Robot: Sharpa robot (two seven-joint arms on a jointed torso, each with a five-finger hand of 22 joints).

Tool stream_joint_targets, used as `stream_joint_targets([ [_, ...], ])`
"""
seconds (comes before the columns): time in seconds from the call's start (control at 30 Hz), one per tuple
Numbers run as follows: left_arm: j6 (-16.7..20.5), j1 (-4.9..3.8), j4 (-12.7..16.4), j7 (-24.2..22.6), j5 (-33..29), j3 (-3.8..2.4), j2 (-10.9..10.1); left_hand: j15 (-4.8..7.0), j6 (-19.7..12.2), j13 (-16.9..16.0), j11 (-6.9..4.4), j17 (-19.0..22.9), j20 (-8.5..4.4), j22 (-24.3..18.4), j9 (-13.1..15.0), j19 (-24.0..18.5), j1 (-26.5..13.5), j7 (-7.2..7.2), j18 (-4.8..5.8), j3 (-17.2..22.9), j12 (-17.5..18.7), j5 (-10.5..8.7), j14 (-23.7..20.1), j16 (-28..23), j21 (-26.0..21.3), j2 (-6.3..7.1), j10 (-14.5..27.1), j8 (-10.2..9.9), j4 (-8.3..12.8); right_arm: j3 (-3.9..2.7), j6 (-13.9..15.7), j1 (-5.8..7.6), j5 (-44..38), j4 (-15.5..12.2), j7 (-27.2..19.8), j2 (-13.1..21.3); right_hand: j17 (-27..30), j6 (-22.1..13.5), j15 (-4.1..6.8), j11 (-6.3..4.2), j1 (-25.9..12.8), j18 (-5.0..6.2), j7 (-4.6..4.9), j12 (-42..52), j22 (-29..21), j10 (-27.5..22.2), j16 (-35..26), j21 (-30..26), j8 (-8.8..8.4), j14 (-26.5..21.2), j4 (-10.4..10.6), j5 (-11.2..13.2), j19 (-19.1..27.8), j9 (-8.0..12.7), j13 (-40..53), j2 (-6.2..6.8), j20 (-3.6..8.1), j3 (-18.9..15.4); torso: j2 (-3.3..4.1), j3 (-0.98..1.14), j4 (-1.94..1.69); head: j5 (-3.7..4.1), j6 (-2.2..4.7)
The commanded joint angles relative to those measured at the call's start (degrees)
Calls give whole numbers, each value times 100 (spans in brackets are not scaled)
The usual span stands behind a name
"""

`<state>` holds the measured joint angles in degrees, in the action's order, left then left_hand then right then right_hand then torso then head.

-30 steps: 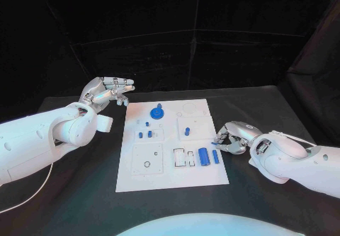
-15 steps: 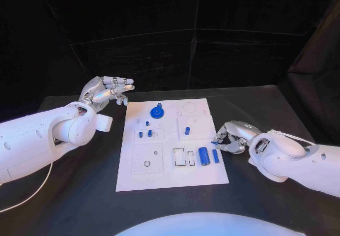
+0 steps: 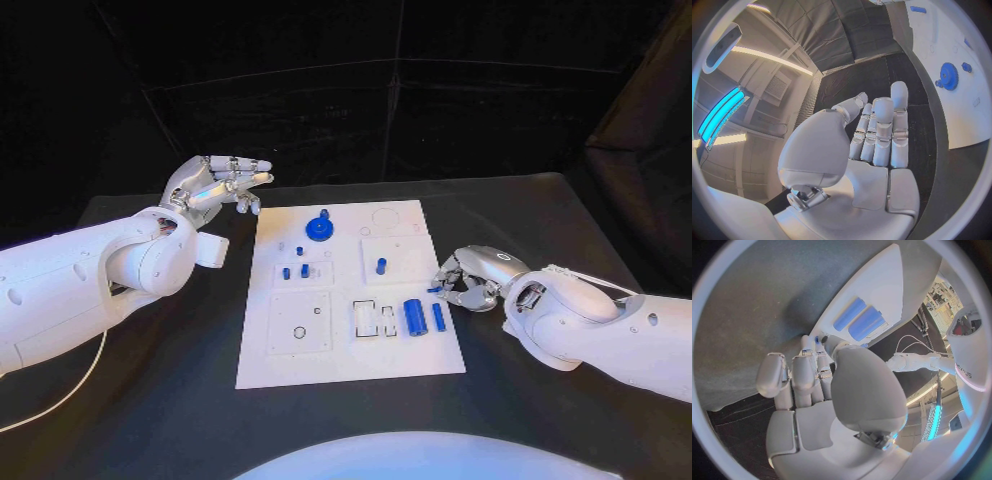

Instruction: Assemble the parts on the task board

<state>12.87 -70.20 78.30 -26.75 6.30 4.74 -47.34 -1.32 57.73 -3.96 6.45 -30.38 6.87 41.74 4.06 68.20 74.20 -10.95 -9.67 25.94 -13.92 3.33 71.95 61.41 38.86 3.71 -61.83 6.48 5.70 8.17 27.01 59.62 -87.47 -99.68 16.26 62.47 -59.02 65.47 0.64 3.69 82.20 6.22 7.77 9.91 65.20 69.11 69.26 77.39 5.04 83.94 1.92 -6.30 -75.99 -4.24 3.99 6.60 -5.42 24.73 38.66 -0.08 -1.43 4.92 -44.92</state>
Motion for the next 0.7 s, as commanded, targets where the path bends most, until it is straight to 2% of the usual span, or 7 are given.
stream_joint_targets([
  [0.03, -58, -6, 4, -13, -23, -5, -5, -1, -31, -8, 2, 10, 14, -7, -1, -34, 31, 10, -85, -29, -32, -2, -35, -29, -17, 19, 44, 20, 20, 45, -65, -55, 108, 21, 25, -11, 13, 51, 35, 1, 94, -94, 0, -38, 14, 44, 31, 0, 22, 104, -25, -40, -27, -22, -1, -40, 21, 56, 0, -3, 1, -3, -6],
  [0.27, -62, -4, 0, -6, -23, -4, -9, -1, -31, -8, 2, 10, 14, -7, -1, -34, 31, 10, -85, -29, -32, -2, -35, -29, -17, 19, 44, 20, 20, 44, 179, -57, 328, -53, -183, 48, 6, 82, 32, 5, 14, -101, 7, -85, 47, 91, 51, 23, 23, 108, -38, -369, -50, -23, -5, -24, 23, 102, -2, 2, 2, -7, -7],
  [0.7, -70, 10, -26, 3, -23, -2, 14, -1, -31, -8, 2, 10, 14, -7, -1, -34, 31, 10, -85, -29, -32, -2, -35, -29, -17, 19, 44, 20, 20, 39, 651, -53, 508, -297, -579, 213, 12, 73, 28, 9, -75, -104, 8, -113, 62, 96, 55, 31, 11, 108, -13, -427, -58, -19, -7, 24, 20, 73, -11, 1, -1, -1, 7],
])
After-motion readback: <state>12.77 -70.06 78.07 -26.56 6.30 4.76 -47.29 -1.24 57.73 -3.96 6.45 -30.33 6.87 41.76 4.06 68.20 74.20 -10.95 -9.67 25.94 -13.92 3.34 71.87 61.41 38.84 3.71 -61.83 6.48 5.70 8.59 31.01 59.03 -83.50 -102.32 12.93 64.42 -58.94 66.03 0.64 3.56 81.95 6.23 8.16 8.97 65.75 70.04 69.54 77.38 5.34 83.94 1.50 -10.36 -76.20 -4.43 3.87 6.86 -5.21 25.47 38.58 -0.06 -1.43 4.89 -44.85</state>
